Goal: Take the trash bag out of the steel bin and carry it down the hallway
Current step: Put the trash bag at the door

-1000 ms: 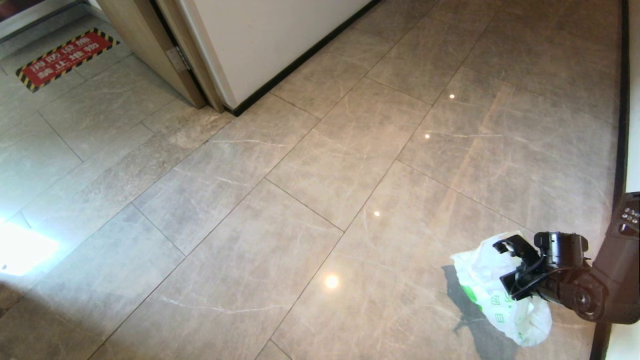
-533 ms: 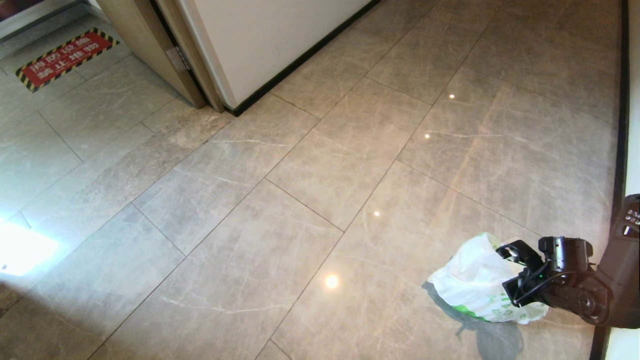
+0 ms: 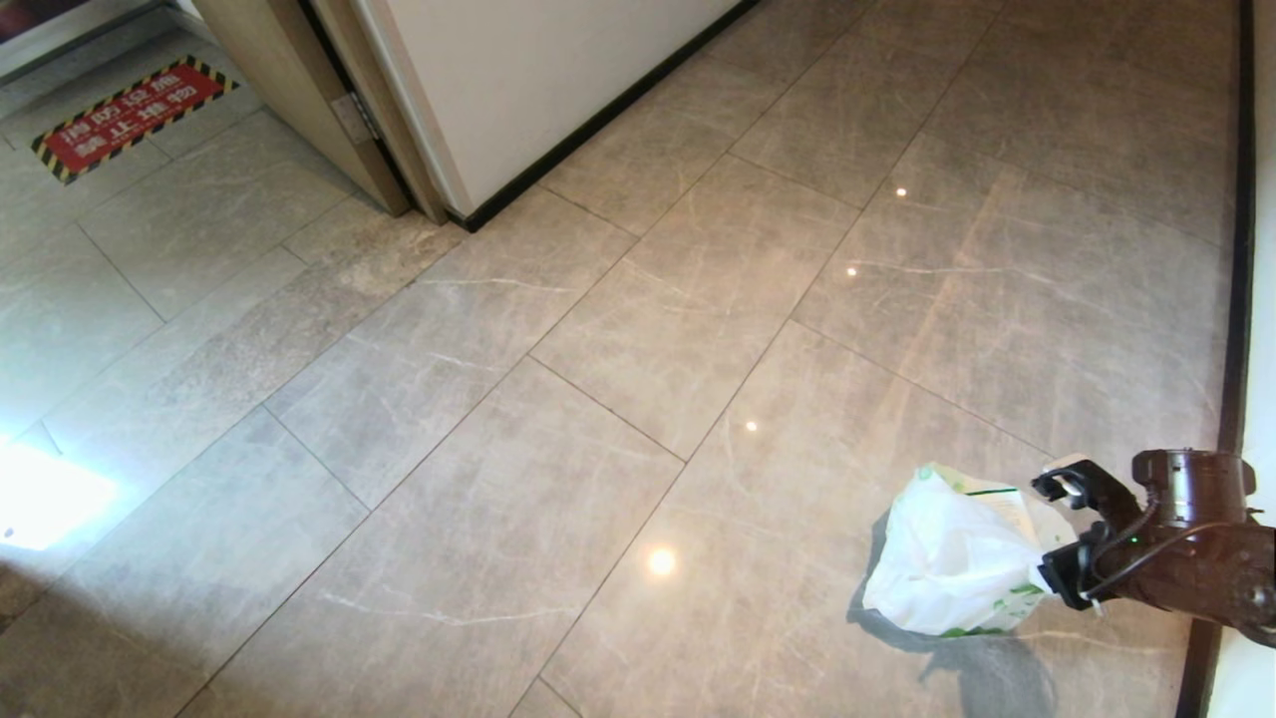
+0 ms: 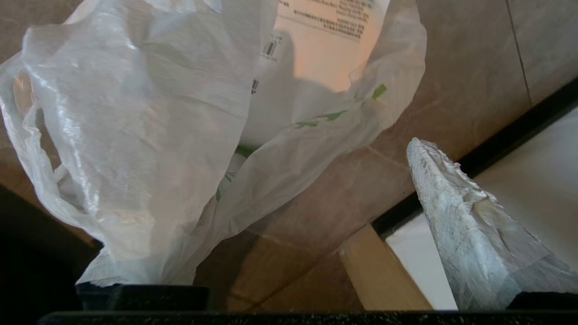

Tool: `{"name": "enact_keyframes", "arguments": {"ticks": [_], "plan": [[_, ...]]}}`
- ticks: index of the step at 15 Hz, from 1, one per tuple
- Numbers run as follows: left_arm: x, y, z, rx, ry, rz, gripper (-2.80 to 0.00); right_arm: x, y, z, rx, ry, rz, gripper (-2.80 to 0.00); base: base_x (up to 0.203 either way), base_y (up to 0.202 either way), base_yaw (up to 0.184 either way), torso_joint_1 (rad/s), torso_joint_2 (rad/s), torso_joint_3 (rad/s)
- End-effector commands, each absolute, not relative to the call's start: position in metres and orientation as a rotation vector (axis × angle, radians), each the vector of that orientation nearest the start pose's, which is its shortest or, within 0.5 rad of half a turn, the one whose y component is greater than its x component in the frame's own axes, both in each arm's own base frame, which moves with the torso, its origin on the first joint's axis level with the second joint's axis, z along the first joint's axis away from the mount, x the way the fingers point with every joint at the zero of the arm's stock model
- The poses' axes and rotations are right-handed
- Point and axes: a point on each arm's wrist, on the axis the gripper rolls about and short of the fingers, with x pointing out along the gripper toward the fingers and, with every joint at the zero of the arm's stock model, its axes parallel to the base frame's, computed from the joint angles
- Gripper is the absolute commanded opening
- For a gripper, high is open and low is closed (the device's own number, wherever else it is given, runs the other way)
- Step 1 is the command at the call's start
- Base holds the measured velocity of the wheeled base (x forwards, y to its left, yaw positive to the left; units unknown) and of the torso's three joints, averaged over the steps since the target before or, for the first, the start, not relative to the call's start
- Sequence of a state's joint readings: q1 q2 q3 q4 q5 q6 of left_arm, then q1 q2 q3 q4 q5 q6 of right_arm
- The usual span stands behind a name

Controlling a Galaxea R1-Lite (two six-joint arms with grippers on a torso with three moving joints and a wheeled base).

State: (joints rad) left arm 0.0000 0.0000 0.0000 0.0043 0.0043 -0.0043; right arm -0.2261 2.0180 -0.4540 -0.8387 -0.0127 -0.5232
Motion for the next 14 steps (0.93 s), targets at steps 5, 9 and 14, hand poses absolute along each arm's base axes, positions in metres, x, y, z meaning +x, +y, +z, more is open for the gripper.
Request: {"name": "enact_keyframes", "arguments": {"ticks": [5, 9, 14], "plan": [[-0.023, 0.000, 0.075, -0.005, 0.005, 0.005, -2.80, 0.203, -0.059, 0.090, -0.382, 0.695, -0.061, 0.00, 0.000, 0.000, 0.000, 0.000, 0.00, 0.000], [-0.023, 0.000, 0.075, -0.005, 0.005, 0.005, -2.80, 0.164, -0.048, 0.117, -0.378, 0.664, -0.065, 0.00, 0.000, 0.000, 0.000, 0.000, 0.00, 0.000], [-0.023, 0.000, 0.075, -0.005, 0.005, 0.005, -2.80, 0.143, -0.039, 0.119, -0.294, 0.801, -0.025, 0.00, 0.000, 0.000, 0.000, 0.000, 0.00, 0.000]]}}
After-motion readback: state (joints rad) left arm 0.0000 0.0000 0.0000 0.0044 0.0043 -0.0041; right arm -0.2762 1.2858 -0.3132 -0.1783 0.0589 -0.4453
